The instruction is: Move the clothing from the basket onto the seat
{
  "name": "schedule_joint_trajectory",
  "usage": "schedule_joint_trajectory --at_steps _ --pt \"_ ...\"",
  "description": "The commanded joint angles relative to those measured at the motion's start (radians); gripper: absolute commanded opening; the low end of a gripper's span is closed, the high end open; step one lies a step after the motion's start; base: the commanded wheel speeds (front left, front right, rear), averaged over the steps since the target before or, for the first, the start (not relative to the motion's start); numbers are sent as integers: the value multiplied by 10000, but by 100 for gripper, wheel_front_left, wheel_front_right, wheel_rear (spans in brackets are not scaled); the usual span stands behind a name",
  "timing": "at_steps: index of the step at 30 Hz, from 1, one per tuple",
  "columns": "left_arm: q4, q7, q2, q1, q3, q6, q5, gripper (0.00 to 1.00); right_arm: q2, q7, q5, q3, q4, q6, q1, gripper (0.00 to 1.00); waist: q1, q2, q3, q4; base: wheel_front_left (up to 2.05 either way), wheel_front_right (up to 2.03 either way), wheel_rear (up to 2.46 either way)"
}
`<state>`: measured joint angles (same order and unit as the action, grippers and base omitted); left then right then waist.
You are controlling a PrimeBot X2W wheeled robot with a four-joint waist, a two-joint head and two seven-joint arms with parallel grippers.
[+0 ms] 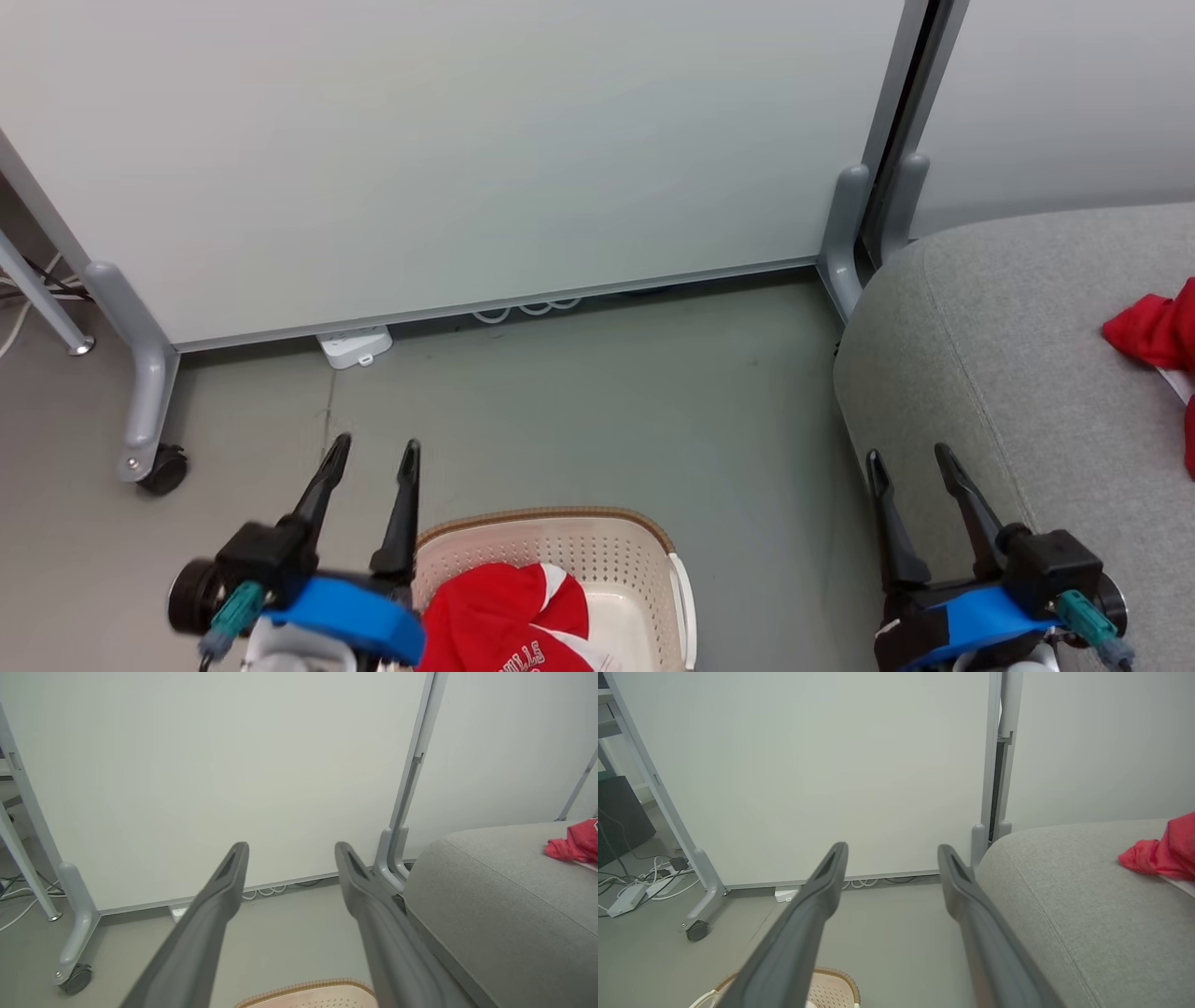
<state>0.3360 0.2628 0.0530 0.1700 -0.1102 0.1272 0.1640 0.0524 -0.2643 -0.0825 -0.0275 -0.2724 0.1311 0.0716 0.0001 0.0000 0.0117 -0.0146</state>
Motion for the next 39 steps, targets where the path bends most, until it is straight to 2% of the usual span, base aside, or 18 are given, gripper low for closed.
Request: schedule_joint_trajectory --at_steps 1,9,23,39 --pt "169 30 158 432 -212 39 -55 100 -30 -2 36 40 91 -7 222 100 -1 0 160 -75 0 0 0" --pt "1847 30 891 2757 -2208 39 452 100 -28 -2 65 320 562 -7 1336 100 -1 0 1790 -483 0 0 0" --pt "4573 28 2047 5544 -5772 29 1195 100 -30 -1 -24 231 1174 -7 3525 100 -1 0 4735 -1215 0 0 0" --pt "6669 21 2687 7695 -9529 28 2081 100 -29 -1 -168 -84 1662 -7 5157 100 -1 0 7294 -1762 0 0 0"
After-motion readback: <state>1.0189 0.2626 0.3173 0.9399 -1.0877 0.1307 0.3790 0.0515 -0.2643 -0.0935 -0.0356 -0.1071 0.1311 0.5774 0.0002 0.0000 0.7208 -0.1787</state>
